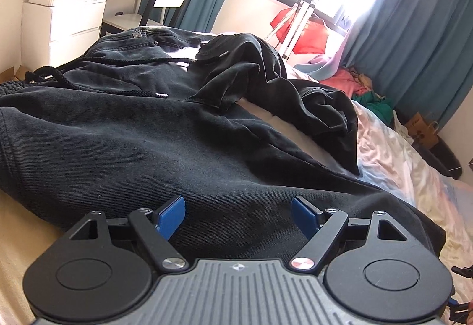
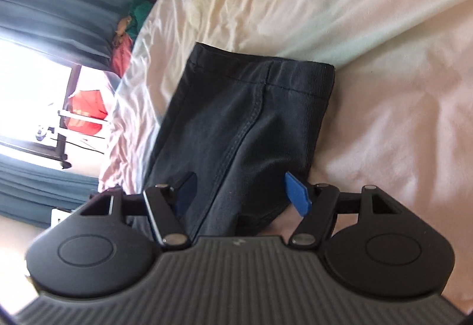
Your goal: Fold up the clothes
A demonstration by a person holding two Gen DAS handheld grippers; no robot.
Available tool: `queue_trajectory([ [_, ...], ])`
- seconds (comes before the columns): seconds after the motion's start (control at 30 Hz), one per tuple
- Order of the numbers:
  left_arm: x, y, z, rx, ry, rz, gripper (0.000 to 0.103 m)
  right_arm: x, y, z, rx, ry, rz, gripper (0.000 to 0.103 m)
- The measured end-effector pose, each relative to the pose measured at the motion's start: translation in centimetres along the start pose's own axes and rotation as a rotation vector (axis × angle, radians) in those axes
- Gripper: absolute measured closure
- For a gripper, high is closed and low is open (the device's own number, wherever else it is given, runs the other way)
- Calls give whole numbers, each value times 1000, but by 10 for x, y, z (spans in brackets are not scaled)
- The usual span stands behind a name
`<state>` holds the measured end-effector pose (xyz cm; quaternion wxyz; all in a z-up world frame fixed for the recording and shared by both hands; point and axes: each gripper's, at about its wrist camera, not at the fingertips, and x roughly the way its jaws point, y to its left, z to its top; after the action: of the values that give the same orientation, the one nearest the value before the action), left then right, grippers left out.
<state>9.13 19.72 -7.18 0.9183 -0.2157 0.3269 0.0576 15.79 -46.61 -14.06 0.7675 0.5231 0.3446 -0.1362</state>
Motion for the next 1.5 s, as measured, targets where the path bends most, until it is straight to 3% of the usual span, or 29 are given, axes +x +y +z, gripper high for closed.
queue_trajectory([
  [0.13,5,1,-2,-4,13,0,22,25,19,-7,-172,13,-109,38],
  [0.2,8,1,-2,-9,17,-3,22,33,29,-17,-285,15,-172,48],
  [0.27,10,1,-1,-12,20,-10,22,38,35,-25,-372,14,-218,68],
  [0.37,13,0,-1,-16,24,-14,22,39,38,-28,-414,18,-220,90],
  [0.5,12,0,-1,-15,24,-24,22,25,33,-19,-357,-5,-157,96],
  [0.7,7,2,-1,-31,18,-48,22,-35,36,-24,-350,-88,-51,97],
  [0.83,2,6,1,-54,25,-57,22,-56,10,-30,-250,-28,-75,100],
  [0.93,-1,10,2,-72,27,-67,22,-58,-17,-27,-95,42,-51,99],
  [1.13,1,12,2,-86,45,-57,22,-66,-44,-28,143,-22,39,93],
  [1.2,2,13,2,-91,51,-56,22,-62,-47,-27,169,-19,41,74],
  [1.23,2,13,2,-92,54,-55,22,-61,-47,-28,176,-18,42,51],
  [1.27,2,13,2,-92,57,-56,22,-60,-46,-27,178,-21,41,36],
  [1.37,4,12,1,-96,65,-65,22,-60,-38,-26,139,-43,38,34],
  [1.5,8,11,1,-91,72,-57,22,-35,-19,-18,33,-45,-104,34],
])
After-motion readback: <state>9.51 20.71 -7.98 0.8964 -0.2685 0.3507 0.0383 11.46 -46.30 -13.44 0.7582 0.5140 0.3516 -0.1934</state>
